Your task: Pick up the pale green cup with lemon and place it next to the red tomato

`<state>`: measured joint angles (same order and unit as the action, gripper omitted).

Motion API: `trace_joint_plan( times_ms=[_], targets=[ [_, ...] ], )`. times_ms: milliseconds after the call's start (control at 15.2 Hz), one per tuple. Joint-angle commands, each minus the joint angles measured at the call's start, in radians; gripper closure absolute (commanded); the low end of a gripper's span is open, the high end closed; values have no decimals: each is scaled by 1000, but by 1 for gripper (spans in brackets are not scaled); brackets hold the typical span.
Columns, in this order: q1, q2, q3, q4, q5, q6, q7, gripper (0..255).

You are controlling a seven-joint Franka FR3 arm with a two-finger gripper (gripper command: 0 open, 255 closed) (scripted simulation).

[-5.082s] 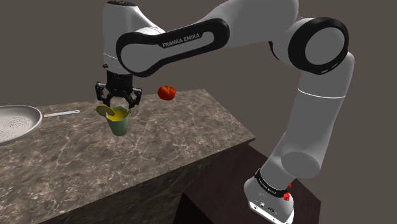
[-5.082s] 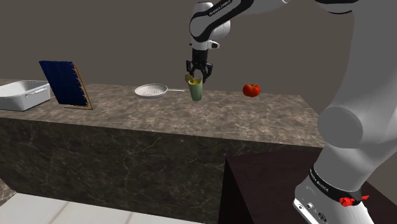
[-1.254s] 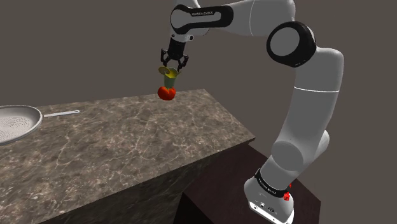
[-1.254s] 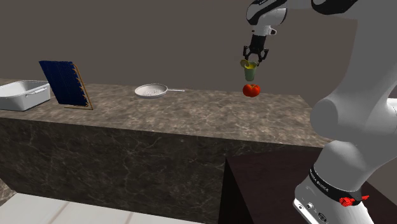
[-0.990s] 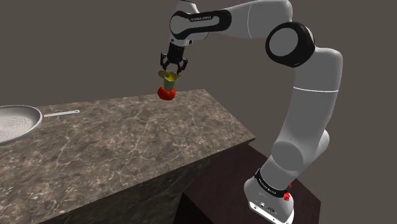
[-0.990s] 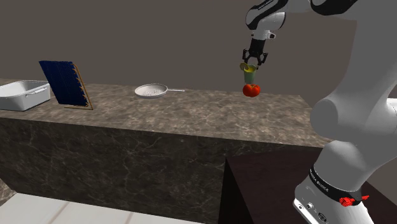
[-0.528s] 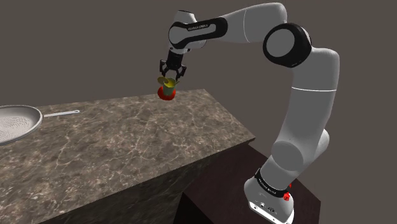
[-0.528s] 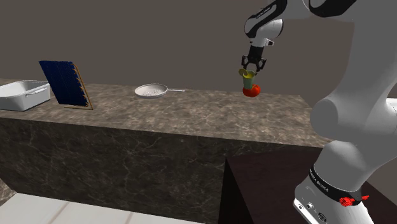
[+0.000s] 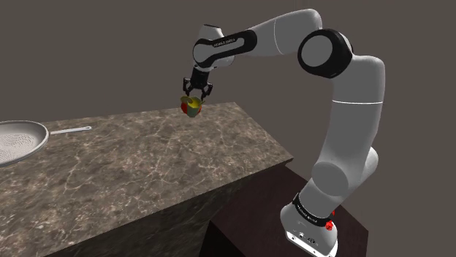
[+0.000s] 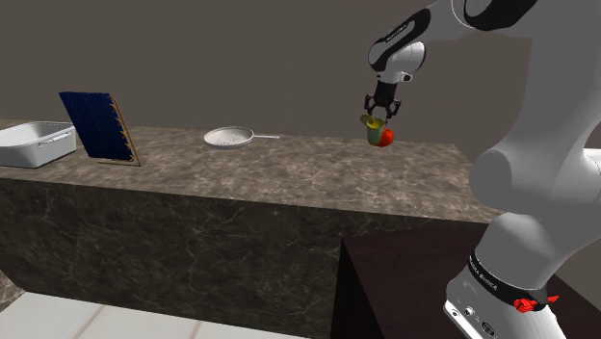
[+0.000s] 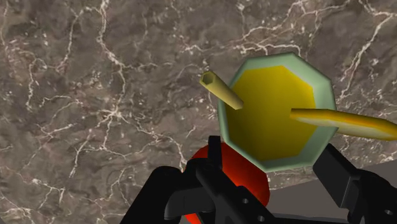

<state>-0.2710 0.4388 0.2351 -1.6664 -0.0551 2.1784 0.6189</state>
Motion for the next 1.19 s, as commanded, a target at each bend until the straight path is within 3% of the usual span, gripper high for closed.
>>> trace_joint_plan(
  times_ms=[0,528,1056,1122],
  targets=[
    [1,10,-1,-10,-3,21,1,255],
    [6,64,-9,-47,-16,111,6,255],
    [6,64,-9,-47,-16,111,6,255],
    [6,64,-9,-47,-16,111,6,0]
  ],
)
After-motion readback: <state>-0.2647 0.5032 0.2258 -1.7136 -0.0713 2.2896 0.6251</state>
